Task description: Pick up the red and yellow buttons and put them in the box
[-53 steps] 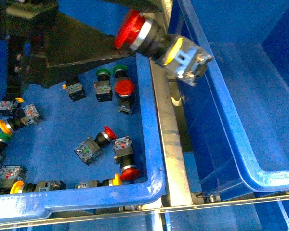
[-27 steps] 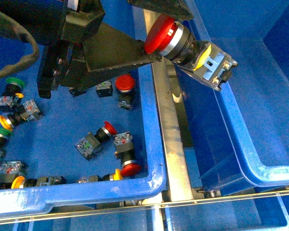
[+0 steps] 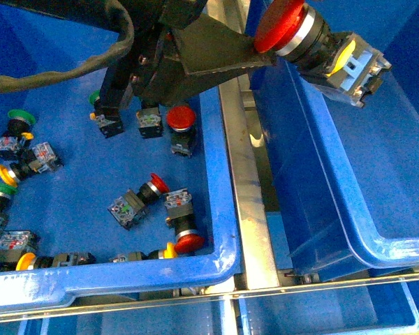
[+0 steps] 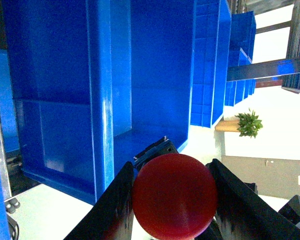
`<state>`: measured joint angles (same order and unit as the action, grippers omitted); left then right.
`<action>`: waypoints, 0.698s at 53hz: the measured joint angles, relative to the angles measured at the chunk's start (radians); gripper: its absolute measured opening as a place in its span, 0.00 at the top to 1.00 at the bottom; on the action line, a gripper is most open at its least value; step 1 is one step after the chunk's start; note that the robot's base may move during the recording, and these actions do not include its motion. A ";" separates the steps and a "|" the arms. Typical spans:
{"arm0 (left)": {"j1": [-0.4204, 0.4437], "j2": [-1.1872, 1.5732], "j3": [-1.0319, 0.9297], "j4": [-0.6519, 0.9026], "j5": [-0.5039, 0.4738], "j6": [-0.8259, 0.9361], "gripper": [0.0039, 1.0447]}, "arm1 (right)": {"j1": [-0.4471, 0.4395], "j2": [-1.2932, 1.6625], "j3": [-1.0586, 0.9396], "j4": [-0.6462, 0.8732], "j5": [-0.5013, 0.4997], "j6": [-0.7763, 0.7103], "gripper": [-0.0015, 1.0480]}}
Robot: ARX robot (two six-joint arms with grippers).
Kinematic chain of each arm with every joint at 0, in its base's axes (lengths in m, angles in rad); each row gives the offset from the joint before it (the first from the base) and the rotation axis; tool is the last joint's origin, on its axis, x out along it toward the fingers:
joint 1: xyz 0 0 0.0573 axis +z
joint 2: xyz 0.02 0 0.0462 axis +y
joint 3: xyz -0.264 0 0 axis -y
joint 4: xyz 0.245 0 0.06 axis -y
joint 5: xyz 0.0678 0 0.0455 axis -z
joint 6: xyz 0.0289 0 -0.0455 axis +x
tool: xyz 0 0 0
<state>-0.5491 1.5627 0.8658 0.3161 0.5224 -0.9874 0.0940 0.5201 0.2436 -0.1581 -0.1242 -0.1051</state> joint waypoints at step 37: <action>0.001 0.052 -0.032 0.066 -0.001 -0.031 0.66 | 0.241 0.286 0.007 0.224 0.037 -0.251 0.07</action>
<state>-0.5480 1.6146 0.8341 0.3817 0.5213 -1.0183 0.3355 0.8066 0.2504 0.0658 -0.0868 -0.3565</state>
